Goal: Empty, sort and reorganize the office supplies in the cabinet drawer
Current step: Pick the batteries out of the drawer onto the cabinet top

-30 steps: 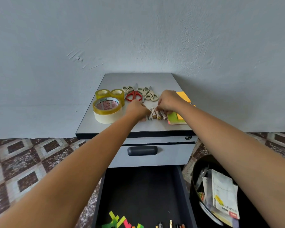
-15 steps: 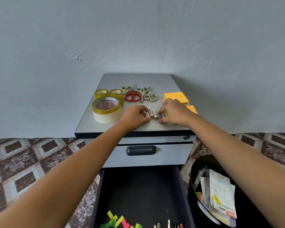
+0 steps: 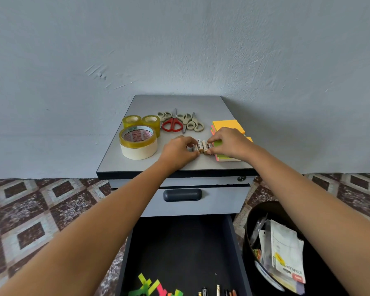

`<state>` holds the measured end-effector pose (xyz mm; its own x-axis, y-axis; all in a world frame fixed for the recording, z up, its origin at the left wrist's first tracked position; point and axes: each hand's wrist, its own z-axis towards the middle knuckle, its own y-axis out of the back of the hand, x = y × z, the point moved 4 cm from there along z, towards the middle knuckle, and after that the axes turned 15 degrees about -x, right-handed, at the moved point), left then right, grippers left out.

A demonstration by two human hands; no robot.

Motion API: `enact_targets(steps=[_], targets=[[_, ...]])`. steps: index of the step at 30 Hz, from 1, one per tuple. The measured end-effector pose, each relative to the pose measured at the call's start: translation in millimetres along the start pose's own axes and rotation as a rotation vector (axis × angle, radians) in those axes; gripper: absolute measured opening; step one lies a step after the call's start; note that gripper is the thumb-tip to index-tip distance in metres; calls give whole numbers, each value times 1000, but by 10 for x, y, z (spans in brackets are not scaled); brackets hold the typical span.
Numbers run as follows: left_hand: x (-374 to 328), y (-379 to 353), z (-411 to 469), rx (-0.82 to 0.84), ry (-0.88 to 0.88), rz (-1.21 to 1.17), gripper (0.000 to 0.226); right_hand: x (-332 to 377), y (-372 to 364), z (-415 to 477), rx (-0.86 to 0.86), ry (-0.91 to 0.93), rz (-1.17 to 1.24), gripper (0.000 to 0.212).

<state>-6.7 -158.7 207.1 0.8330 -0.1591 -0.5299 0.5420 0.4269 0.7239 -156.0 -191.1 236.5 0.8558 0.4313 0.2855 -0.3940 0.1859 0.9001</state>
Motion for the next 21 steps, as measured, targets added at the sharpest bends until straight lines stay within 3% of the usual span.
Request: enact_targets(steps=[21], targets=[[22,-51,53,-20,16,10,34,121,-50,9,-21,100,-209,24]])
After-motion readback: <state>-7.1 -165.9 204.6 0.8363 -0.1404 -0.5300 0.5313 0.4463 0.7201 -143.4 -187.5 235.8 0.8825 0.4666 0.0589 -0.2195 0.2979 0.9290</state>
